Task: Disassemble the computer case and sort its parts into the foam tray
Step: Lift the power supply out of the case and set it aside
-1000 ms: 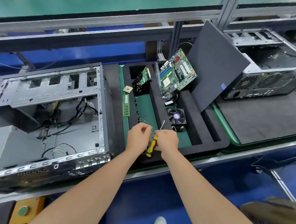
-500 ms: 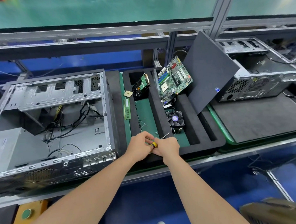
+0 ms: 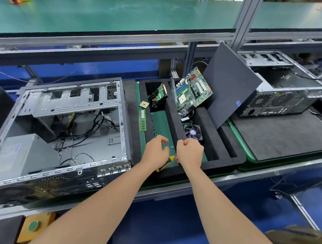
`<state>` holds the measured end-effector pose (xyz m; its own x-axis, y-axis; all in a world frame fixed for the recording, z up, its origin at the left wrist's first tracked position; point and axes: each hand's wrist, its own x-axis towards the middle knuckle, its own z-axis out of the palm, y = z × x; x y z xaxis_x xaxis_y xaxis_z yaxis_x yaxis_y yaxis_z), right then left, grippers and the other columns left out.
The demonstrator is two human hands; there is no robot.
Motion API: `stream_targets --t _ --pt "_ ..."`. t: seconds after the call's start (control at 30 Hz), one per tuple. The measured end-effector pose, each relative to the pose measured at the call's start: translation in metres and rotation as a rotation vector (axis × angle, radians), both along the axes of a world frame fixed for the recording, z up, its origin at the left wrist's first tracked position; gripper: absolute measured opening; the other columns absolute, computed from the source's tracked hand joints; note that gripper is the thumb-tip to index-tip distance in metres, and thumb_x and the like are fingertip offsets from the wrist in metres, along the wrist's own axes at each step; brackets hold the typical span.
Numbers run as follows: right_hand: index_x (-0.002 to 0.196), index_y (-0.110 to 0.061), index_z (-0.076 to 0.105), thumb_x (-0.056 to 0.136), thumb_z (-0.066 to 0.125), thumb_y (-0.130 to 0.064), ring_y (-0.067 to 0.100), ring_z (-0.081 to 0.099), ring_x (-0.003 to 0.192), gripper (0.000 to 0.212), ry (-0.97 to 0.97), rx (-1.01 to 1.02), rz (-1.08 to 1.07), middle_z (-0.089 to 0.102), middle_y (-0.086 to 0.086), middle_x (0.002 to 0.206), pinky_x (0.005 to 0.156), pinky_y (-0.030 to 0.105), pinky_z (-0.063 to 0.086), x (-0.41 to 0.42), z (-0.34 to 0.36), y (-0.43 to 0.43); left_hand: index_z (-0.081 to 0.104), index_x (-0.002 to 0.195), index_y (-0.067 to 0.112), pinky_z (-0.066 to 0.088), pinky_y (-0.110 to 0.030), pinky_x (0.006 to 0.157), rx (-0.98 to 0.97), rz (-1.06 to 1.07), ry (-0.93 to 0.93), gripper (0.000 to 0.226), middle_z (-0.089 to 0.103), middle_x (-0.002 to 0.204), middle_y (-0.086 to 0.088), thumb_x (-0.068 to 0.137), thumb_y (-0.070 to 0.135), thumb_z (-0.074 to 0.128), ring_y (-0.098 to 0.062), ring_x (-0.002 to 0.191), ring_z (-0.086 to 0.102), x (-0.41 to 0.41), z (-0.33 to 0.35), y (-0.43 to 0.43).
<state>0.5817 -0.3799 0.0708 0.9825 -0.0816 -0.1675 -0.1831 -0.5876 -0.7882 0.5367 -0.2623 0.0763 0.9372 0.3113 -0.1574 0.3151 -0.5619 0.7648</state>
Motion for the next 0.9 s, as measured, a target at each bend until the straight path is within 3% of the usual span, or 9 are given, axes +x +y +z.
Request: stream_targets --t 0.1,0.23,0.37,0.5,0.63,0.73,0.8,0.83,0.9 --pt "0.058 -0.009 0.044 0.098 0.052 -0.016 0.031 0.069 0.059 0.041 -0.062 0.027 0.023 0.051 0.009 0.056 0.051 0.035 0.044 0.004 0.017 0.014 0.057 0.133 0.016 0.044 -0.029 0.100 -0.036 0.041 -0.070 0.033 0.058 0.137 0.000 0.101 0.013 0.053 -0.014 0.123 0.054 0.007 0.032 0.001" --pt "0.054 -0.017 0.037 0.095 0.055 -0.016 0.013 0.034 0.049 0.045 -0.189 0.052 0.063 0.039 -0.004 0.050 0.057 0.037 0.024 0.007 0.054 0.050 0.061 0.128 0.019 0.041 -0.025 0.097 -0.046 0.069 -0.183 0.032 0.062 0.132 0.003 0.100 0.009 0.048 -0.013 0.121 0.055 0.004 0.081 0.021" --pt "0.062 -0.018 0.054 0.096 0.057 -0.023 0.006 0.046 0.057 0.035 -0.314 0.147 0.168 0.054 -0.005 0.058 0.049 0.023 0.025 -0.007 0.094 0.105 0.067 0.119 0.018 0.048 -0.027 0.095 0.000 0.172 -0.275 0.035 0.070 0.119 0.003 0.096 0.003 0.045 -0.013 0.110 0.061 -0.021 0.119 0.076" --pt "0.080 -0.011 0.070 0.098 0.059 -0.022 0.013 0.053 0.070 0.024 -0.333 0.226 0.392 0.066 -0.004 0.073 0.061 0.027 0.028 -0.047 0.119 0.181 0.070 0.111 0.020 0.040 -0.003 0.069 0.093 0.305 -0.280 0.034 0.072 0.104 0.008 0.092 0.003 0.048 -0.010 0.096 0.063 -0.063 0.131 0.152" --pt "0.077 -0.015 0.065 0.096 0.058 -0.026 0.021 0.056 0.075 0.023 -0.178 0.222 0.592 0.065 0.000 0.075 0.058 0.027 0.034 -0.096 0.119 0.255 0.073 0.109 0.015 0.041 -0.018 0.077 0.193 0.442 -0.266 0.036 0.074 0.107 -0.001 0.088 -0.001 0.049 -0.016 0.100 0.064 -0.112 0.127 0.224" --pt "0.098 -0.024 0.064 0.098 0.058 -0.035 0.013 0.057 0.081 0.013 0.074 0.236 0.628 0.068 0.000 0.099 0.064 0.030 0.044 -0.126 0.107 0.307 0.070 0.113 0.017 0.046 -0.036 0.090 0.390 0.548 -0.256 0.038 0.069 0.114 -0.007 0.087 -0.001 0.050 -0.027 0.110 0.060 -0.155 0.118 0.280" --pt "0.122 -0.020 0.057 0.100 0.056 -0.043 0.018 0.059 0.096 0.032 0.289 0.245 0.642 0.062 0.003 0.117 0.085 0.040 0.055 -0.138 0.093 0.337 0.059 0.127 0.015 0.044 -0.046 0.098 0.496 0.584 -0.121 0.035 0.060 0.128 -0.012 0.093 0.010 0.053 -0.034 0.118 0.055 -0.178 0.106 0.312" --pt "0.135 -0.016 0.050 0.101 0.053 -0.049 0.025 0.058 0.107 0.047 0.380 0.241 0.649 0.057 0.005 0.124 0.097 0.044 0.053 -0.143 0.086 0.349 0.053 0.132 0.011 0.044 -0.047 0.098 0.458 0.602 -0.030 0.036 0.054 0.133 -0.015 0.097 0.018 0.053 -0.037 0.121 0.053 -0.187 0.098 0.324" --pt "0.158 -0.009 0.030 0.102 0.045 -0.063 0.032 0.051 0.126 0.079 0.495 0.217 0.653 0.048 0.011 0.142 0.105 0.043 0.044 -0.150 0.076 0.369 0.043 0.134 0.006 0.042 -0.046 0.091 0.315 0.584 0.159 0.041 0.048 0.136 -0.020 0.103 0.033 0.043 -0.043 0.122 0.052 -0.198 0.080 0.337"
